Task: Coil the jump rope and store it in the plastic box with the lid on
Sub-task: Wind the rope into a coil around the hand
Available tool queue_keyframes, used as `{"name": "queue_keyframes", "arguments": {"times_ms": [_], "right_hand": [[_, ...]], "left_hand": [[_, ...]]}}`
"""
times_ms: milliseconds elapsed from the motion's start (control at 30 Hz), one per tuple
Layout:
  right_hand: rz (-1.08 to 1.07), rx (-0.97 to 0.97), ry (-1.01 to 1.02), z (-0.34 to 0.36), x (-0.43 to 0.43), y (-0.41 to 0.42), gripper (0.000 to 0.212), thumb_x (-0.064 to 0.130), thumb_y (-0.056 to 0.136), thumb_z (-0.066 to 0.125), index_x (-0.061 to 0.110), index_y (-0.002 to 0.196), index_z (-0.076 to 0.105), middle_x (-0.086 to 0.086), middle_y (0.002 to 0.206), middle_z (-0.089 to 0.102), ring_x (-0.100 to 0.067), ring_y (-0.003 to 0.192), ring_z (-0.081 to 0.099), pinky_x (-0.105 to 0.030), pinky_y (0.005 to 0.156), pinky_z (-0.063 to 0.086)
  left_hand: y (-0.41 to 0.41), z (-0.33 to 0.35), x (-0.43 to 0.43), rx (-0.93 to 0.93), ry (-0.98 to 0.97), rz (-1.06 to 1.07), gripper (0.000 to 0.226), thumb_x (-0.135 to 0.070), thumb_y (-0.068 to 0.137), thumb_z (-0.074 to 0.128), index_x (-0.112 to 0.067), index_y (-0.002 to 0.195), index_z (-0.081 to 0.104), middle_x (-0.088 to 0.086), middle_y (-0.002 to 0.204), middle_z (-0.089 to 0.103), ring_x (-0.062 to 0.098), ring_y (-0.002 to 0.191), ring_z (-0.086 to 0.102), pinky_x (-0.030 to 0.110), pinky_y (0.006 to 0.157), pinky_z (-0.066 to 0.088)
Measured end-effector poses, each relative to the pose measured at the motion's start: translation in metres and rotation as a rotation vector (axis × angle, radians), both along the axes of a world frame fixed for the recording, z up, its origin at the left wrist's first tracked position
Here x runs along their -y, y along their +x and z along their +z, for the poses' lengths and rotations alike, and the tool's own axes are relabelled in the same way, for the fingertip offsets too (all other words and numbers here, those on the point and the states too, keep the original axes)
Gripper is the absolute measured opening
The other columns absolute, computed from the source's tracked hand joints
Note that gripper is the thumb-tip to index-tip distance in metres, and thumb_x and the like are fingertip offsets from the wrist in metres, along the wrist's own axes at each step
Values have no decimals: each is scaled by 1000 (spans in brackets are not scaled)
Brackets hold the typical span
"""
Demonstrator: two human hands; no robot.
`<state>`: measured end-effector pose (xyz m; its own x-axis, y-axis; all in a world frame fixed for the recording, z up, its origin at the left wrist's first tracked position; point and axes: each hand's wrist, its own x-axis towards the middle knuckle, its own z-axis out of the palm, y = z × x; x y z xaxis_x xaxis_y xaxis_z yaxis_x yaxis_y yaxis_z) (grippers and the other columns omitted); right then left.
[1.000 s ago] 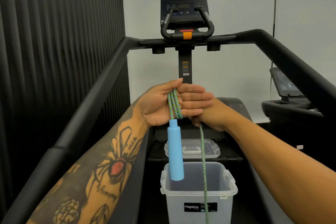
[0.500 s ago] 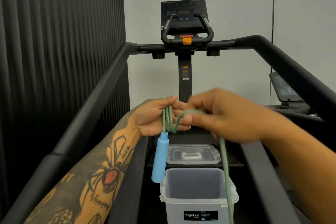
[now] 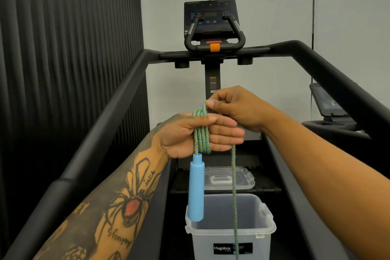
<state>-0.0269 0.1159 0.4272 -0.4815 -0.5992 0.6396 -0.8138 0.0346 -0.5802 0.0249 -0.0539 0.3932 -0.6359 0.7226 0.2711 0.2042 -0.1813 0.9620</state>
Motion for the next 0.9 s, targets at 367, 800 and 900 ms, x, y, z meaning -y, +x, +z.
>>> {"name": "queue_keyframes", "arguments": {"times_ms": [367, 800, 900], "right_hand": [[139, 231, -51, -24, 1, -10, 17, 7, 89, 56, 10, 84, 71, -8, 76, 69, -21, 75, 65, -30, 68, 55], [-82, 18, 394, -97, -16, 68, 34, 31, 100, 50, 4, 80, 54, 5, 55, 47, -11, 47, 42, -31, 53, 42], [-107, -92, 344, -63, -26, 89, 31, 30, 98, 54, 17, 70, 53, 6, 53, 46, -10, 48, 42, -31, 52, 42]], "left_hand": [[-1, 6, -5, 24, 88, 13, 47, -27, 94, 36, 5, 118, 61, 23, 119, 65, 35, 117, 59, 47, 104, 41], [-14, 9, 13, 29, 104, 250, 48, -28, 92, 38, 7, 117, 59, 26, 124, 61, 38, 121, 55, 46, 103, 44], [-16, 4, 19, 55, 66, 230, 48, -28, 94, 38, 7, 119, 58, 25, 120, 64, 35, 114, 61, 45, 100, 46]]}}
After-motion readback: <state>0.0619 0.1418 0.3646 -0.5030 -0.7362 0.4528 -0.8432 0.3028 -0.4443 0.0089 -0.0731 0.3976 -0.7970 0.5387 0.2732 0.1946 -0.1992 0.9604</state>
